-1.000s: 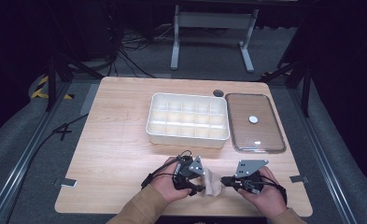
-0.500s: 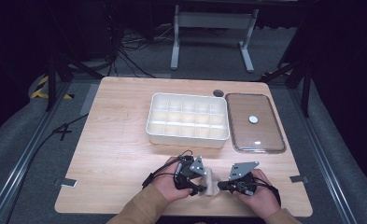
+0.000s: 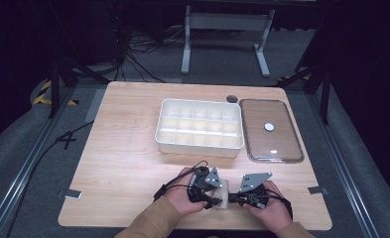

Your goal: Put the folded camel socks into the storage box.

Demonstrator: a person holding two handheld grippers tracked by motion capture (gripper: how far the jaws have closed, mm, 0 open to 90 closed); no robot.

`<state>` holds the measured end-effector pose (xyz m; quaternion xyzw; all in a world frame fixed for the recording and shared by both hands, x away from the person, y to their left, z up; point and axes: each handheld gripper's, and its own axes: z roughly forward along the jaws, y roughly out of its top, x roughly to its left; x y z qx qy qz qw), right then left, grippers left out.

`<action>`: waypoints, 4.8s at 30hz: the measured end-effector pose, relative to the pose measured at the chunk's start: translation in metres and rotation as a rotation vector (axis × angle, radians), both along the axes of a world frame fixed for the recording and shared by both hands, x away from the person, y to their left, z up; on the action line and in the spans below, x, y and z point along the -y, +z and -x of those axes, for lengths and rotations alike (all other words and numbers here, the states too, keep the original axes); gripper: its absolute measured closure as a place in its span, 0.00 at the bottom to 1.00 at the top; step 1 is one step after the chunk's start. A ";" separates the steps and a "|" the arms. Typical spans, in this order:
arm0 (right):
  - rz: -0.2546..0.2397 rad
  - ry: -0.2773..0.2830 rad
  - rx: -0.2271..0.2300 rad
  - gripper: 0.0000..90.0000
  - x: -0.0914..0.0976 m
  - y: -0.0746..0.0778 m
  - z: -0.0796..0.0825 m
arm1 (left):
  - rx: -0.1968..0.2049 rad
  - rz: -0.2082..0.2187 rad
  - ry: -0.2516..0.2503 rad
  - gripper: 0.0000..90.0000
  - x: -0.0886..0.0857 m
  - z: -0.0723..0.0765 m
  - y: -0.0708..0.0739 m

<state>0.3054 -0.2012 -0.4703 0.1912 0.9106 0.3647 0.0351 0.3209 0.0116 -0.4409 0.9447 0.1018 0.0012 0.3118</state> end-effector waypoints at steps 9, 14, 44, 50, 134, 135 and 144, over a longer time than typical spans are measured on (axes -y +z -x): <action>-0.019 0.002 -0.002 0.99 0.001 -0.002 -0.001 | 0.004 -0.003 -0.001 0.55 0.006 0.000 -0.005; -0.021 -0.005 -0.013 0.97 0.001 -0.002 0.000 | -0.015 -0.001 0.018 0.55 0.006 0.000 -0.006; -0.119 -0.039 0.052 0.98 -0.001 0.023 0.007 | -0.016 -0.007 0.030 0.56 0.009 0.001 -0.007; -0.069 -0.062 0.036 0.98 0.003 0.016 0.004 | -0.019 -0.003 0.029 0.55 0.008 0.001 -0.008; -0.019 -0.186 -0.285 0.58 -0.018 0.006 -0.031 | -0.018 -0.039 0.225 0.42 -0.008 0.010 -0.017; -0.019 -0.178 -0.293 0.59 -0.019 0.006 -0.031 | -0.023 -0.039 0.231 0.42 -0.008 0.011 -0.017; -0.043 -0.119 -0.315 0.79 -0.019 0.007 -0.032 | -0.030 -0.027 0.236 0.42 -0.011 0.011 -0.018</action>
